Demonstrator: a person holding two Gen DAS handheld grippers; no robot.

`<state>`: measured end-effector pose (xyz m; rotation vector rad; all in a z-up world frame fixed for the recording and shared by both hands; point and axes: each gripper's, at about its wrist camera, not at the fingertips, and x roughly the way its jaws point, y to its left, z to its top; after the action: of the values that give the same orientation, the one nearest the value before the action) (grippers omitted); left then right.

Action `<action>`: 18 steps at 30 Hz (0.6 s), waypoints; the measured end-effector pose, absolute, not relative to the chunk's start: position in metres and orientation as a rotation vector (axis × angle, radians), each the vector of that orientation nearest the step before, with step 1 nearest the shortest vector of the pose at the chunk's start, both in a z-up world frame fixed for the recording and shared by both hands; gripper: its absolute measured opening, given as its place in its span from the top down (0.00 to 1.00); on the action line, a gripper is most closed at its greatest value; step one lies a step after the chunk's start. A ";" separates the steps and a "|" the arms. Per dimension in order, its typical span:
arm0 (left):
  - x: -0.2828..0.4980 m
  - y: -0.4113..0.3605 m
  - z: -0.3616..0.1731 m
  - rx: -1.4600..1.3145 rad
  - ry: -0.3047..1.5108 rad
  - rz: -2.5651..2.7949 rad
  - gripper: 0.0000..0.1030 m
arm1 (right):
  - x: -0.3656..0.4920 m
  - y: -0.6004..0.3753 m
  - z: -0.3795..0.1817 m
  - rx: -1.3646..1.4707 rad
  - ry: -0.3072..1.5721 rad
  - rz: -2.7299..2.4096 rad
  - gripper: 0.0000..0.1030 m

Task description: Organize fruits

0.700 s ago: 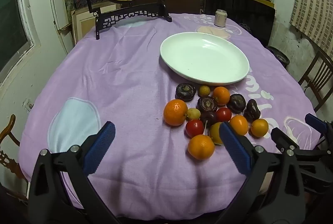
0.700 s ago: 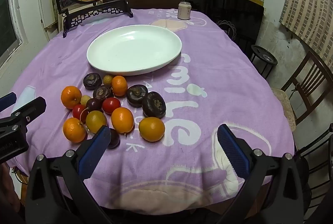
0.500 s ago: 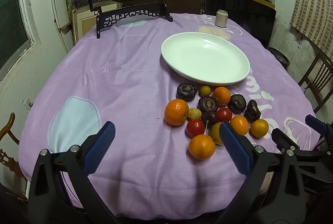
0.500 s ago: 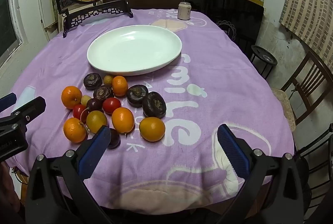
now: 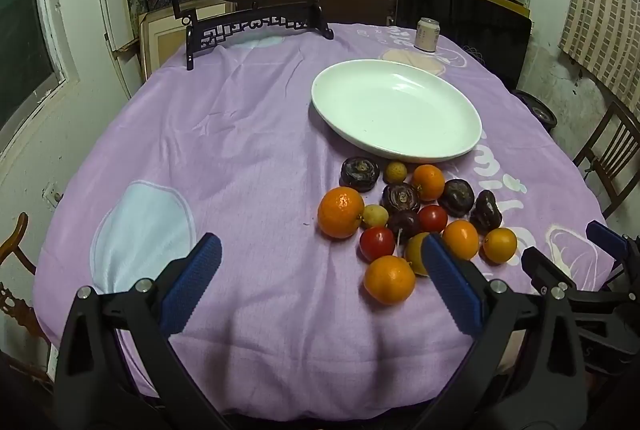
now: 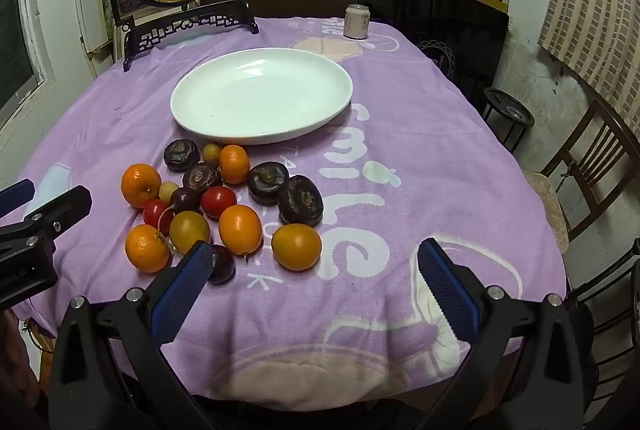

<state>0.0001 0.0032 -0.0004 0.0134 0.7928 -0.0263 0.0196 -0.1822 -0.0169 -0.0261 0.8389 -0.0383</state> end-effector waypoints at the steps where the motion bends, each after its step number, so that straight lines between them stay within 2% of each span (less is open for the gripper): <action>1: 0.000 0.003 0.000 0.013 0.793 -0.026 0.02 | 0.020 -0.182 -0.017 -0.026 0.839 -0.038 0.01; 18: -0.001 0.007 -0.002 0.008 0.797 -0.028 0.02 | 0.020 -0.181 -0.019 -0.028 0.837 -0.039 0.01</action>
<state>-0.0014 0.0070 -0.0023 0.0077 0.7965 -0.0277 0.0200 -0.1815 -0.0186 -0.0276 0.8374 -0.0394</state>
